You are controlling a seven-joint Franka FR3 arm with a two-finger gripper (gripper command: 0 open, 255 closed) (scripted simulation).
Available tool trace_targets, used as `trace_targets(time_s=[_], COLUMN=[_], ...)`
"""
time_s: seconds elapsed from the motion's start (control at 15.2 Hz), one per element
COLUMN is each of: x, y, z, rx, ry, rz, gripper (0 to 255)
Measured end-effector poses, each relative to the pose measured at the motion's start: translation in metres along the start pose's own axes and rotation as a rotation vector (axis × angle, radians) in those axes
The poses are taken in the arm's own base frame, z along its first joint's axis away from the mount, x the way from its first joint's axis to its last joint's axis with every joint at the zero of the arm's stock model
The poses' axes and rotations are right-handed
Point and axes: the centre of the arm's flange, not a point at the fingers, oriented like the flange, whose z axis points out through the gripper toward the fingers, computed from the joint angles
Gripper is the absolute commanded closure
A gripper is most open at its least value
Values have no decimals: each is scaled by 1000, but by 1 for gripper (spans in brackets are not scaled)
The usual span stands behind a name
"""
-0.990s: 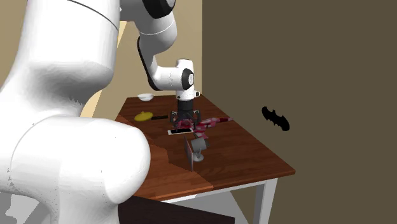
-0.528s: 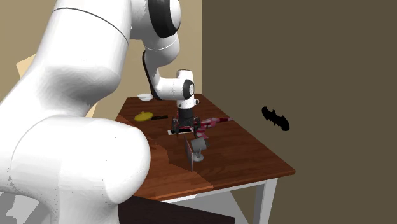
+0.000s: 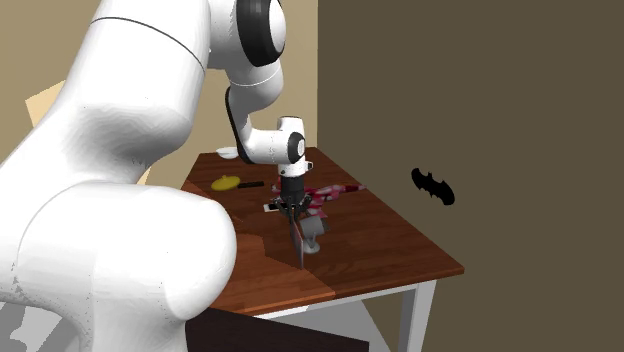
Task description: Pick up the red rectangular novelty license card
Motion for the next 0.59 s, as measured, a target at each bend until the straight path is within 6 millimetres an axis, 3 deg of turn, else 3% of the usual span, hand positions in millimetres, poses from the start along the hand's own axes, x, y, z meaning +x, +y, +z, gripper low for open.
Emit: trace_targets(time_s=[0.4,0.59], x=[0,-1], y=[0,-1], z=[0,-11], rx=[0,0], ry=[0,0], rz=[0,0], gripper=[255,255])
